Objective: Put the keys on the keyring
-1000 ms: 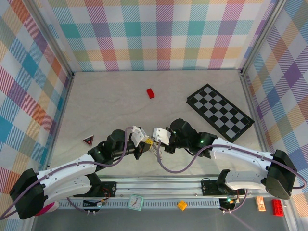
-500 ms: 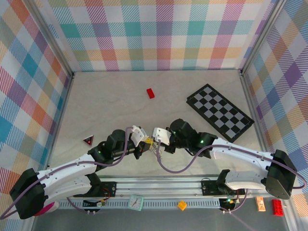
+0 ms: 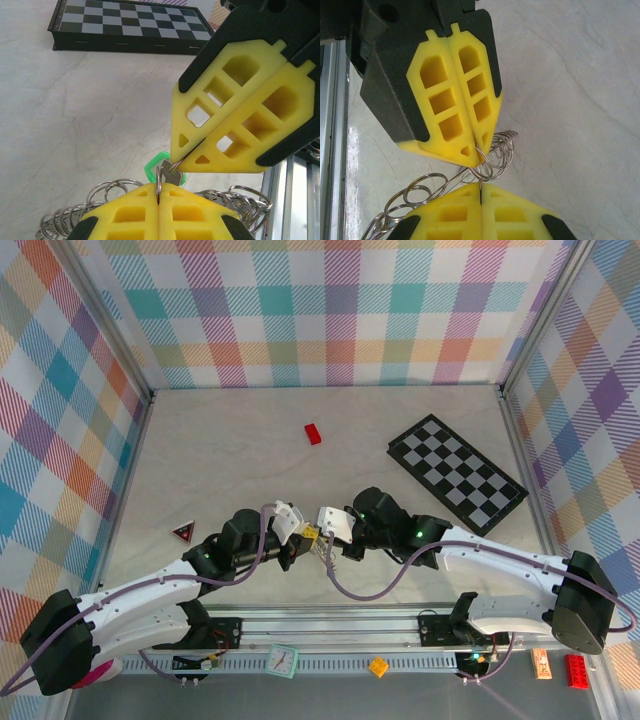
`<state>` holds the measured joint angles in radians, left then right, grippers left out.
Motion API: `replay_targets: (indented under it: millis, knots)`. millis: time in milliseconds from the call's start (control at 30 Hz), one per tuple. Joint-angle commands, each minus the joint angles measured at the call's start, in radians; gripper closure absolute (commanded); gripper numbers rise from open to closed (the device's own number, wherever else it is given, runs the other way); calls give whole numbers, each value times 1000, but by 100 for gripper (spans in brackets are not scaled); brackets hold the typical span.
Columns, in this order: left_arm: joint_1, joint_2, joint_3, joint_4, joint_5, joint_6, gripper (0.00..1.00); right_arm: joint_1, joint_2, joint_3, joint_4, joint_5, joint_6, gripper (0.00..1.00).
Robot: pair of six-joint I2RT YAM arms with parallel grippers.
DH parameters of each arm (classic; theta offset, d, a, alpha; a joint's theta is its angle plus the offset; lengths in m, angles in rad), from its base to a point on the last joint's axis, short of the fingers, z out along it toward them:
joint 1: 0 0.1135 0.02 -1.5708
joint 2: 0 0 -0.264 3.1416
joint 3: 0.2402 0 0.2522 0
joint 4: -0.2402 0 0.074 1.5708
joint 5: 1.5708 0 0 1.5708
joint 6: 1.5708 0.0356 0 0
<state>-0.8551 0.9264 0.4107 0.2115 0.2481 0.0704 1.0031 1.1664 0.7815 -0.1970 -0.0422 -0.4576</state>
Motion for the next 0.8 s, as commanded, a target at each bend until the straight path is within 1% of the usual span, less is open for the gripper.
replay_targets:
  millis: [0, 67, 167, 467, 767]
  knots:
    - [-4, -6, 45, 37, 2, -8, 100, 10, 2, 14, 3, 39, -4, 100]
    - [-5, -7, 44, 37, 1, -8, 100, 9, 0, 15, 11, 76, -4, 100]
    - [-5, -5, 44, 38, 2, -9, 100, 9, -6, 13, 11, 96, -5, 100]
    - [-4, -5, 43, 40, 2, -10, 100, 13, 3, 11, 25, 23, 5, 100]
    - [-5, -2, 43, 43, 3, -10, 100, 14, 6, 11, 34, 14, 13, 100]
